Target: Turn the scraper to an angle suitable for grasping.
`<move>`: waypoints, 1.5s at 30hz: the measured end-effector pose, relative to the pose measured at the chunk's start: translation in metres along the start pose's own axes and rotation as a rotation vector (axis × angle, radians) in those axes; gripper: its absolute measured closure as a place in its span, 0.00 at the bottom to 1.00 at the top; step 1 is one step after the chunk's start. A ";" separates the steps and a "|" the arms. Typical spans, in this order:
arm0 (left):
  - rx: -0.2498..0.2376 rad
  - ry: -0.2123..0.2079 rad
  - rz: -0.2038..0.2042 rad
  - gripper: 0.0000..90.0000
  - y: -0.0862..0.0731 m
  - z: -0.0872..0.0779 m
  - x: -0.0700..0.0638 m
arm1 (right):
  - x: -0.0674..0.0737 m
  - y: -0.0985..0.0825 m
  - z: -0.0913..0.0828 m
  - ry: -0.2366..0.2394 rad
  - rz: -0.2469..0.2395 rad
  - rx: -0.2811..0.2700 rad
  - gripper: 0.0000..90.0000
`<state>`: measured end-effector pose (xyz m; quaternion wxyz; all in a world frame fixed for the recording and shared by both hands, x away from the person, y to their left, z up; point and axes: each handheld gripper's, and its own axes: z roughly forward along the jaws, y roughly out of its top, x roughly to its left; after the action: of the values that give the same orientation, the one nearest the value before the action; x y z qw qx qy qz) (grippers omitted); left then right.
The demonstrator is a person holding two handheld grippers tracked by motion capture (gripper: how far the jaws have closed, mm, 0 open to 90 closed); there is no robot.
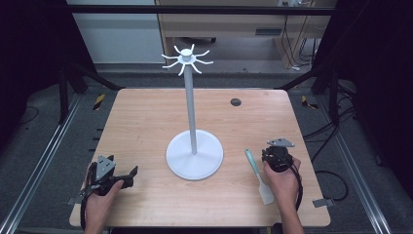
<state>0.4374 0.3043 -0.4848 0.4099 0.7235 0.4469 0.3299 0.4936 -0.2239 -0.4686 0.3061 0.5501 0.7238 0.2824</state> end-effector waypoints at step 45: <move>0.033 -0.011 0.019 0.03 0.000 0.004 -0.002 | 0.019 0.022 0.042 0.173 -0.085 0.190 1.00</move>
<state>0.4396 0.3013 -0.4872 0.3973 0.7363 0.4428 0.3223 0.5350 -0.1976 -0.4821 0.2010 0.5190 0.7936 0.2458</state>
